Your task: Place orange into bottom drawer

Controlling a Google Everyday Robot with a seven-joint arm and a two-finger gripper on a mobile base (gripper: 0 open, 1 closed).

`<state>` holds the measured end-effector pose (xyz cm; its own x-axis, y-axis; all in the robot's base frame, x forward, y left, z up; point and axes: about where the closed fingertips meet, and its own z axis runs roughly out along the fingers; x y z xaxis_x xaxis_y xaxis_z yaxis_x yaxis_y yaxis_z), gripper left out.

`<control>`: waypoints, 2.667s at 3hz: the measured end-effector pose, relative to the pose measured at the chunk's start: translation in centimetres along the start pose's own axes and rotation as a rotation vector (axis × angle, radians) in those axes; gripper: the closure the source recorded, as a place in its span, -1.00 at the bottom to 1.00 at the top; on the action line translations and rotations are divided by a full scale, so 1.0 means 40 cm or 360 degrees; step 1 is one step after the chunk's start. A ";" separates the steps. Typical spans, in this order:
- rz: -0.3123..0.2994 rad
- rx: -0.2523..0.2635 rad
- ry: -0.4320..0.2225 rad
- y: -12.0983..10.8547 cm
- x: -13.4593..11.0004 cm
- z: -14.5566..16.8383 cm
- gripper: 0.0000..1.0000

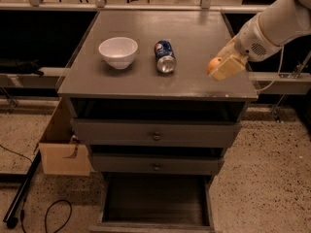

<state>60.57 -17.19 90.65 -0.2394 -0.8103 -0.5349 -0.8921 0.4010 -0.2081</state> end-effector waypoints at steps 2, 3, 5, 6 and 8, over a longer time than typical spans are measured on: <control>-0.0051 0.0019 -0.0273 0.067 0.021 -0.119 1.00; -0.0005 0.0024 -0.0319 0.060 0.015 -0.112 1.00; 0.0070 0.0032 -0.0781 0.324 -0.062 -0.110 1.00; 0.0235 -0.0070 -0.0829 0.477 0.037 -0.054 1.00; 0.0308 -0.0127 -0.0778 0.537 0.091 -0.014 1.00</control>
Offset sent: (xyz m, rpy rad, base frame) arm -0.0365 -0.0118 0.0227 0.0941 -0.0762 0.0573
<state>40.30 -11.77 84.71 -0.2129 -0.4235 -0.8805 -0.8803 0.4742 -0.0153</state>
